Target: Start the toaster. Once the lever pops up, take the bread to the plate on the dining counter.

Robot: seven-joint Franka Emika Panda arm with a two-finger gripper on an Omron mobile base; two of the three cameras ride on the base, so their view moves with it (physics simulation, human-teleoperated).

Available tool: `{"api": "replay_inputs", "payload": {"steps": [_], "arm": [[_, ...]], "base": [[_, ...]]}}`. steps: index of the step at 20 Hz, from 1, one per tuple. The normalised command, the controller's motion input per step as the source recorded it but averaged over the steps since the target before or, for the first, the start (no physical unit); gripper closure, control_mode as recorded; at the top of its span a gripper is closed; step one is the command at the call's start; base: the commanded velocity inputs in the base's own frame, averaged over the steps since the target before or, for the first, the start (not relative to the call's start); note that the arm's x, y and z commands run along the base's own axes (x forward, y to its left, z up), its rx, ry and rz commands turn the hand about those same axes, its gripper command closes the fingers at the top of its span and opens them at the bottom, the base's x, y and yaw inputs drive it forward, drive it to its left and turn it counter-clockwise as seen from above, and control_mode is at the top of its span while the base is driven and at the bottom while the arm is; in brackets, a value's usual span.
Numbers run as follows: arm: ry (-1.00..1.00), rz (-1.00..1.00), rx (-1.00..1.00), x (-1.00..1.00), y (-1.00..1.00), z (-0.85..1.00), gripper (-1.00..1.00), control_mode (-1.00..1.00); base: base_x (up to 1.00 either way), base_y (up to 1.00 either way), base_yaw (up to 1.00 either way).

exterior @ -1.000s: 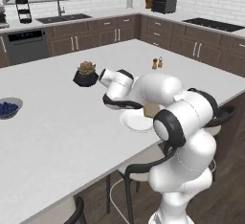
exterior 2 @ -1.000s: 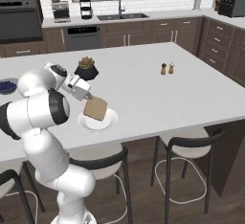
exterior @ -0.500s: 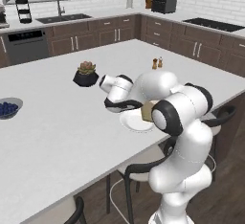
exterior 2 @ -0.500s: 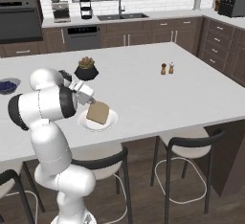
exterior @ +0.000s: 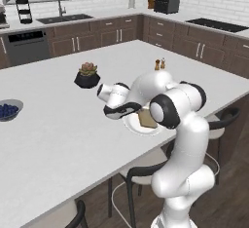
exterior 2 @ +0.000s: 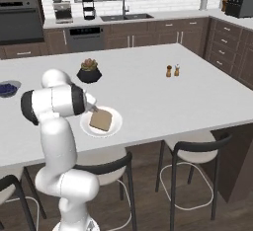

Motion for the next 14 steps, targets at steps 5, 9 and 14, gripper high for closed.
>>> {"api": "replay_inputs", "payload": {"steps": [5, 9, 14], "arm": [[-0.04, 0.0, 0.0, 0.08, 0.13, -0.06, -1.0, -1.0], [-0.15, 0.02, 0.04, 0.0, 0.21, 0.09, -1.0, -1.0], [-0.1, 0.03, 0.04, 0.02, 0.39, 0.01, -1.0, -1.0]], "base": [[0.0, 0.0, 0.0], [0.0, 0.0, 0.0], [0.0, 0.0, 0.0]]}}
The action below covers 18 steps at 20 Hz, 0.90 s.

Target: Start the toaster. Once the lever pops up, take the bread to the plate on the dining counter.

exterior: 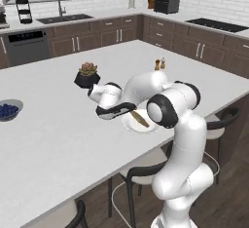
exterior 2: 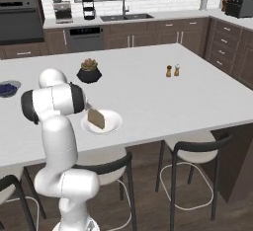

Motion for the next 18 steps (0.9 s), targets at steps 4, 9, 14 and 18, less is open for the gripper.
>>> {"api": "replay_inputs", "payload": {"steps": [4, 9, 14, 18], "arm": [[-0.12, 0.06, 0.06, 0.0, 0.26, 0.13, -1.0, -1.0], [-0.18, 0.1, 0.15, 0.0, 0.29, 0.56, -1.0, -1.0], [-0.19, 0.11, 0.21, -0.05, 0.34, 0.87, -1.0, -1.0], [-0.3, 0.04, 0.27, -0.64, 0.18, 1.0, -1.0, -1.0]], "base": [[0.0, 0.0, 0.0], [0.0, 0.0, 0.0], [0.0, 0.0, 0.0], [0.0, 0.0, 0.0]]}}
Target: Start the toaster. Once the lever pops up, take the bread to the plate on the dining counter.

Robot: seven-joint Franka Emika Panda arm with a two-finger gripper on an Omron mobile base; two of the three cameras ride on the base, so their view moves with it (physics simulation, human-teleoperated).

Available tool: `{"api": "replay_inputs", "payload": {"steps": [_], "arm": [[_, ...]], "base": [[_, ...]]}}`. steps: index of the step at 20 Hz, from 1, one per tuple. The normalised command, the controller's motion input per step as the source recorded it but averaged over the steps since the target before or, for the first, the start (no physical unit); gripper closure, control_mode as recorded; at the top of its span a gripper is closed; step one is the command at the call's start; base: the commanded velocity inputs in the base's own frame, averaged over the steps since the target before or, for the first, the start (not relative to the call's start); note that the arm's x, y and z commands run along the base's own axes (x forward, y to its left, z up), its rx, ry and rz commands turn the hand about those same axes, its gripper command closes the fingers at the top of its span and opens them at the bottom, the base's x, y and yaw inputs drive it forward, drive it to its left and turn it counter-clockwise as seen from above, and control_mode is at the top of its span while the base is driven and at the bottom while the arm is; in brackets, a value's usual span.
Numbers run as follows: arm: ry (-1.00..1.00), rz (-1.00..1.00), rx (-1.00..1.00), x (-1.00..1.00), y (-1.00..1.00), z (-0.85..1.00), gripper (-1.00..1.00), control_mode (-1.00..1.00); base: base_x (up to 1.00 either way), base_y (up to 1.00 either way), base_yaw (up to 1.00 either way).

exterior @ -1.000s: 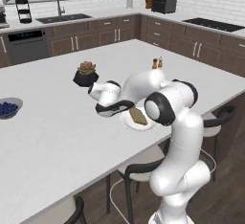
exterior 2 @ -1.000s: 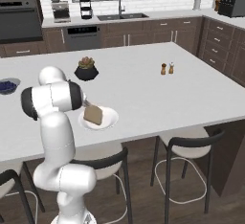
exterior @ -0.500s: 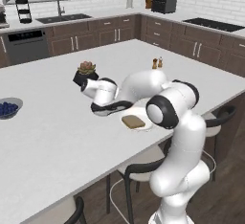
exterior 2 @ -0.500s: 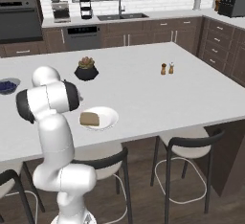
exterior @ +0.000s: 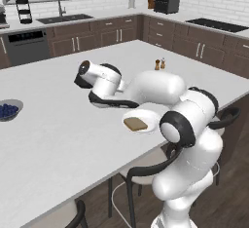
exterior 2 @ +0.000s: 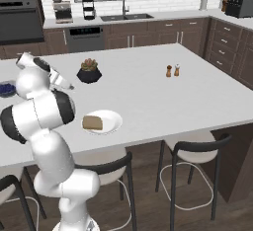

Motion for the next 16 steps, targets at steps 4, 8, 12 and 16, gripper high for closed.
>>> {"api": "replay_inputs", "payload": {"steps": [4, 8, 12, 16], "arm": [[-0.29, -0.02, 0.36, -1.0, -0.06, 0.94, -1.0, -1.0], [-0.21, -0.03, 0.42, -1.0, -0.25, 0.67, -1.0, -1.0], [-0.16, 0.0, 0.43, -1.0, -0.48, 0.52, -1.0, -1.0], [-0.16, 0.0, 0.37, -1.0, -0.74, 0.17, -1.0, -1.0]], "base": [[0.0, 0.0, 0.0], [0.0, 0.0, 0.0], [0.0, 0.0, 0.0], [0.0, 0.0, 0.0]]}}
